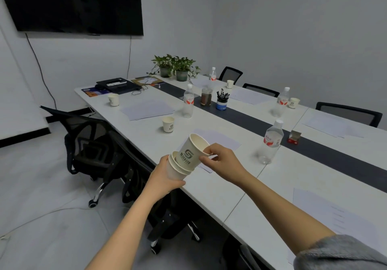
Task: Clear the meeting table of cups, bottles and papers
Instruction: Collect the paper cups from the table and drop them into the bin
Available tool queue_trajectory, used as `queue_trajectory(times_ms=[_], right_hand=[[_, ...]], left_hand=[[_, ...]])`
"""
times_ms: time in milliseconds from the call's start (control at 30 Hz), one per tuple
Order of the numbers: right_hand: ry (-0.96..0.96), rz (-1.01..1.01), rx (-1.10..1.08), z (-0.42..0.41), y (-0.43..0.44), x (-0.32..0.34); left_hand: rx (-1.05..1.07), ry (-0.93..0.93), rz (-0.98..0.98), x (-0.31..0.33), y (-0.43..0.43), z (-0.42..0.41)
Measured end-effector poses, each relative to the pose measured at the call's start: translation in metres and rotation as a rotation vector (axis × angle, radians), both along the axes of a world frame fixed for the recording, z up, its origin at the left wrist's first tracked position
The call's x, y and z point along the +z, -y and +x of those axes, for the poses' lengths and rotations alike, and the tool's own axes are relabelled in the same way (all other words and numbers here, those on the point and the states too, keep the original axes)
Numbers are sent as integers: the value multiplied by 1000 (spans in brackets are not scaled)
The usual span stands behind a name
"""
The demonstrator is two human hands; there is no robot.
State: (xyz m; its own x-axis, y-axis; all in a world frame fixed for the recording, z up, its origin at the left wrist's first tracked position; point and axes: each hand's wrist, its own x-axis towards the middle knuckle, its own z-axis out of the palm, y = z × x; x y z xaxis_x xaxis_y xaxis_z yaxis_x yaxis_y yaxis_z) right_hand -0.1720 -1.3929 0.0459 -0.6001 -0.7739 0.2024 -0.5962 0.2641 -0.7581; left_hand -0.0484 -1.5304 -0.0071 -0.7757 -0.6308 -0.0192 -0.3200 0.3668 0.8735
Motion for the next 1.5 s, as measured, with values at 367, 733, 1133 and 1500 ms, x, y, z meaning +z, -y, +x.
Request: queue_trajectory(times_ms=[367, 733, 1133, 1500], right_hand=[[-133, 83, 169, 25, 23, -4], [-186, 195, 275, 32, 50, -15], [-73, 226, 193, 14, 87, -39], [101, 223, 167, -57, 185, -82]], left_hand=[[-31, -73, 84, 5, 15, 27], [-72, -130, 182, -3, 35, 29], [98, -92, 159, -30, 77, 47], [376, -39, 135, -45, 166, 18]])
